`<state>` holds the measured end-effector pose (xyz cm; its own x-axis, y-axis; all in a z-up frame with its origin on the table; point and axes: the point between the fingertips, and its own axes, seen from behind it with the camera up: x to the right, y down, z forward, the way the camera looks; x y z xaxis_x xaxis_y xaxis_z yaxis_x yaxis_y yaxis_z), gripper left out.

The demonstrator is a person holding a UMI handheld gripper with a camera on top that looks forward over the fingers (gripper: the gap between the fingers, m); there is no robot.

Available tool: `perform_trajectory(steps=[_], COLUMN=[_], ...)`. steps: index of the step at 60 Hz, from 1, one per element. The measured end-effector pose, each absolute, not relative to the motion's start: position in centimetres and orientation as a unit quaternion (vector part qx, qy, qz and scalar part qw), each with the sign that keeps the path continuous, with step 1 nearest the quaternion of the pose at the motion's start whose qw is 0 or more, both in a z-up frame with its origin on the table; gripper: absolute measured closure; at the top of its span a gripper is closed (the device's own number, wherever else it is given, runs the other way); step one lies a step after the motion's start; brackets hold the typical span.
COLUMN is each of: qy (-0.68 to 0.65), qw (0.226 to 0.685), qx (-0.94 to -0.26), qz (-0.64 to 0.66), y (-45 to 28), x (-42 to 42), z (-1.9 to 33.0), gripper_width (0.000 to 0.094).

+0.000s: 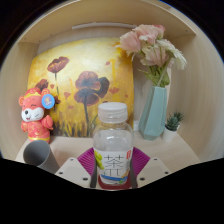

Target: Pour water

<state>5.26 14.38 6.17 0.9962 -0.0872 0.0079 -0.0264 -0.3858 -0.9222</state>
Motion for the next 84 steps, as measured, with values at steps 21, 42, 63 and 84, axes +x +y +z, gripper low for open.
perform_trajectory(steps=[21,42,63,84], qy=[0.041,0.041,0.021,0.027], qw=[0.537,0.440,0.407,0.492], qx=[-0.842,-0.895,-0.913,-0.870], qz=[-0.036,-0.054,-0.027,0.001], y=[12.9,3.8,-6.5,-6.8], x=[5.7,4.5,-5.6,-13.1], z=[4.3,0.4,4.5,16.8], gripper_width=[0.0284,0.0207,0.0203,0.0202])
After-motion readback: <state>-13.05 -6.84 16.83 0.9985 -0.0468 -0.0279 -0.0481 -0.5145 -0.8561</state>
